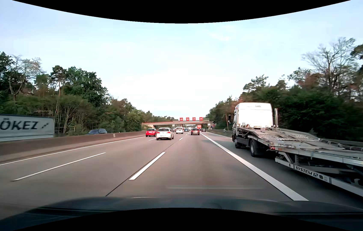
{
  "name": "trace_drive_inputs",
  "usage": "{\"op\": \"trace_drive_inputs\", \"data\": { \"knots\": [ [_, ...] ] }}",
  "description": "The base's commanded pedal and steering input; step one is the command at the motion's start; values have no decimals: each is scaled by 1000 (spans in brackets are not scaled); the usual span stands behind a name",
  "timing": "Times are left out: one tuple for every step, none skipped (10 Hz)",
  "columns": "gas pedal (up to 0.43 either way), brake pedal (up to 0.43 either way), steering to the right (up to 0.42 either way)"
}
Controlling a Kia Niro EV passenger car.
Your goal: Follow the waypoints while adhering to traffic rules and regulations
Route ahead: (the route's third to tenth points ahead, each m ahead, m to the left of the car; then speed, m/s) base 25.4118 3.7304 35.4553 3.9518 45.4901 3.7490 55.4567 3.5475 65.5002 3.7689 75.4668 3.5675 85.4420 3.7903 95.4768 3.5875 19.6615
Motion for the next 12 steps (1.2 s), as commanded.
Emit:
{"op": "trace_drive_inputs", "data": {
  "knots": [
    [110, 0, -3],
    [110, 0, -3],
    [110, 0, -3],
    [110, 0, -3],
    [110, 0, -3],
    [118, 0, -4],
    [118, 0, -4],
    [118, 0, -4],
    [118, 0, -4],
    [110, 0, -4],
    [110, 0, -4],
    [110, 0, -4]
  ]
}}
